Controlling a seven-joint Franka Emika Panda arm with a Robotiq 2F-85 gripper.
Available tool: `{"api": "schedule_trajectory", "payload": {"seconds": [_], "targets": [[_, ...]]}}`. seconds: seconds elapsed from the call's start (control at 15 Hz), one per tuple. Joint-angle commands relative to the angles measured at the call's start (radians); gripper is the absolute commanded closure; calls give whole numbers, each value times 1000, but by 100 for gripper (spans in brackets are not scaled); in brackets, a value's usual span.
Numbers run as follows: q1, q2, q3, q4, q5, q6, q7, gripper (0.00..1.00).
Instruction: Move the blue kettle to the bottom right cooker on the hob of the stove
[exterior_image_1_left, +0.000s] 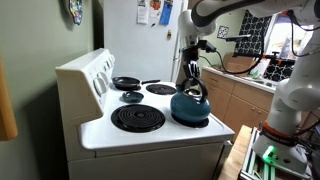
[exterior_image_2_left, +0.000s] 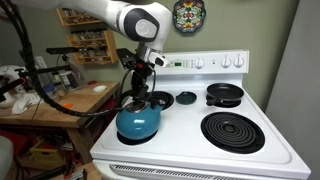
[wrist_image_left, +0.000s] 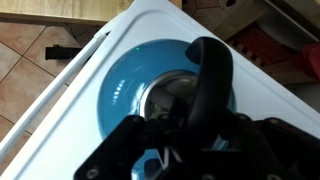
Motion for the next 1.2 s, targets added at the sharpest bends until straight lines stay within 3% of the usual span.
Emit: {"api": "schedule_trajectory", "payload": {"seconds": [0.0,0.13,0.53,1.13], "targets": [[6,-8,-4,-23,-8,27,13,79],[5,-9,-5,-24,-8,31,13,81],[-1,-26,-13,-23,-39,37,10,100],[-27,-45,-46,6,-148,30,7,98]]}}
